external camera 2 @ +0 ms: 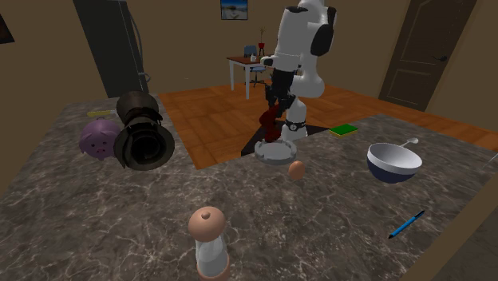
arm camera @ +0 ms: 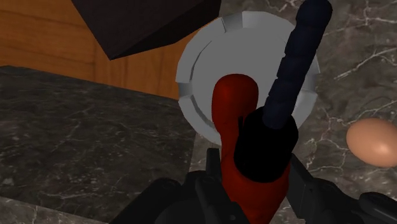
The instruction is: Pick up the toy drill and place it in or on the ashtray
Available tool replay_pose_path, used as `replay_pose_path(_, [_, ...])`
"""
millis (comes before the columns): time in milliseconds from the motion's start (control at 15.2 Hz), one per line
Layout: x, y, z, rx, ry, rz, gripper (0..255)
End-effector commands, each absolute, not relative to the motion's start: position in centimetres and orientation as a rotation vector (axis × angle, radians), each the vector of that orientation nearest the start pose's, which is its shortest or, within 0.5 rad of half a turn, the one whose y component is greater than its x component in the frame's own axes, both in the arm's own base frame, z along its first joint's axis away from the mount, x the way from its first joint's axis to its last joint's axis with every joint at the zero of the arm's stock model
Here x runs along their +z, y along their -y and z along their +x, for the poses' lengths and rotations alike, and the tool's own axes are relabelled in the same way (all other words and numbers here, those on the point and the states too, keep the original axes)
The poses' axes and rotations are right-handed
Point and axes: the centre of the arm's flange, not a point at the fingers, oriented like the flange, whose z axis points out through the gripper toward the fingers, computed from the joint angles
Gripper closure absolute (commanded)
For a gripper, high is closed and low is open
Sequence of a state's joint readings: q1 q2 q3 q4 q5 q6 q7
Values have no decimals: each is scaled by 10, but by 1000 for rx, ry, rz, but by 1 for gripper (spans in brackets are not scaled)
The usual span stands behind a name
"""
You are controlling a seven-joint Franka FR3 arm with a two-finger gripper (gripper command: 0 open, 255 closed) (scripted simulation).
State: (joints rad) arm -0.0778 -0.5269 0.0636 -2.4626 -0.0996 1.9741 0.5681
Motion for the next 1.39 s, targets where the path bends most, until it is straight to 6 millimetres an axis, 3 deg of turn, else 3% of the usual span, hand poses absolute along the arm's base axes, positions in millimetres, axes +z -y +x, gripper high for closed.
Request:
replay_pose_path(0, [474, 10, 393, -114, -887, -3126, 255])
replay_pose_path(462, [438, 10, 393, -114, -887, -3126, 255])
replay_pose_path(990, [438, 10, 393, -114, -887, -3126, 255])
replay_pose_path(1056, [438, 10, 393, -114, -887, -3126, 0])
replay_pose_path(1320, [438, 10, 393, -114, -887, -3126, 0])
